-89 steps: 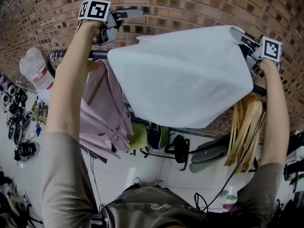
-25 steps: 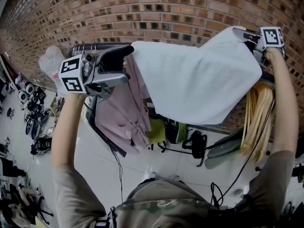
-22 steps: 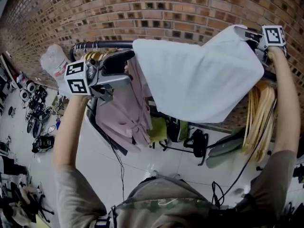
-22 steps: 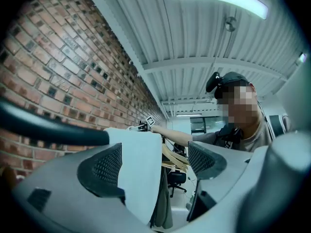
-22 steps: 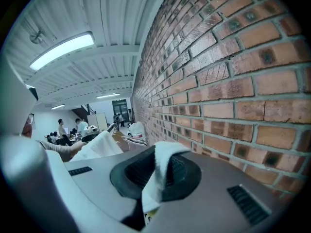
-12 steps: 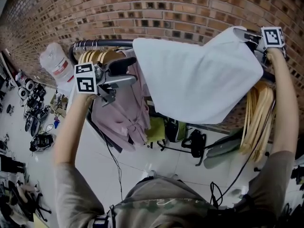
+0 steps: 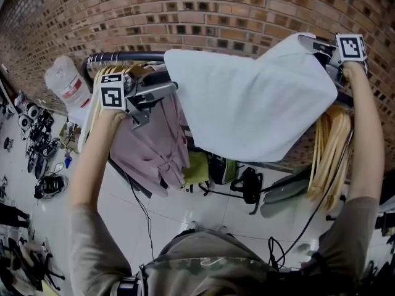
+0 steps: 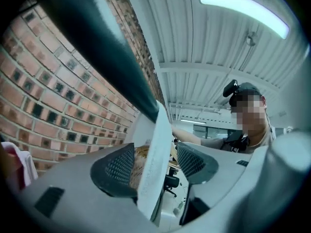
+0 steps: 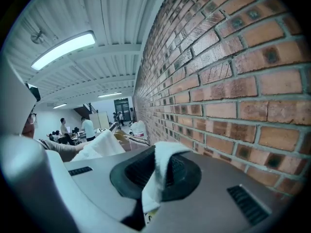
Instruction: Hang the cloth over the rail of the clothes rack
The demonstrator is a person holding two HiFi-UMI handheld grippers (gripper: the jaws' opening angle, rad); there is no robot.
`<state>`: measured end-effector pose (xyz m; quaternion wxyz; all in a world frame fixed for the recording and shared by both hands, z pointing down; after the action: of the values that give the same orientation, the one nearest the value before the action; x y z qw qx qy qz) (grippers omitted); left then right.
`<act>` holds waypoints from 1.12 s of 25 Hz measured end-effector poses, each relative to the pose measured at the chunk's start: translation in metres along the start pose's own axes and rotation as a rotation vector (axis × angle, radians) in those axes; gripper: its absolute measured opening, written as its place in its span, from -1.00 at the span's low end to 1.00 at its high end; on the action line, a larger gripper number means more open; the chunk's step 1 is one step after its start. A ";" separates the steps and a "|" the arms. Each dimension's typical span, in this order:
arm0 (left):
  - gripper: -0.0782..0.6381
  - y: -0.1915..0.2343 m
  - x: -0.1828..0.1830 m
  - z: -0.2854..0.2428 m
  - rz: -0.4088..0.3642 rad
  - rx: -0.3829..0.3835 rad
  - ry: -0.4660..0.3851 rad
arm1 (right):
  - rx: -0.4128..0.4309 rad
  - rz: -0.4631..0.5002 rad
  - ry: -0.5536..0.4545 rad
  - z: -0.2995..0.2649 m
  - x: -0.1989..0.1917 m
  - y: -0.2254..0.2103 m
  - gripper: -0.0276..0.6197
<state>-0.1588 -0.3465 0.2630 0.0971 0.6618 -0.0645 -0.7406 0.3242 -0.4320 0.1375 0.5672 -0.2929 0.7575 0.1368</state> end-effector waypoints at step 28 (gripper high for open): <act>-0.73 -0.017 0.035 -0.006 -0.068 -0.157 -0.131 | 0.033 0.006 0.097 -0.013 -0.010 0.001 -0.85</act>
<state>-0.1579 -0.3373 0.2244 0.1190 0.6043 0.0098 -0.7878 0.3155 -0.4348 0.1510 0.5340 -0.2876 0.7872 0.1116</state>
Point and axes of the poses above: the fingertips, and each gripper's own axes: z backward along the fingers, y to its left, x out of its top, the point moved 9 cm from there along z, backward along the fingers, and after that the axes turned 6 degrees about -x, right-handed, at the moved point
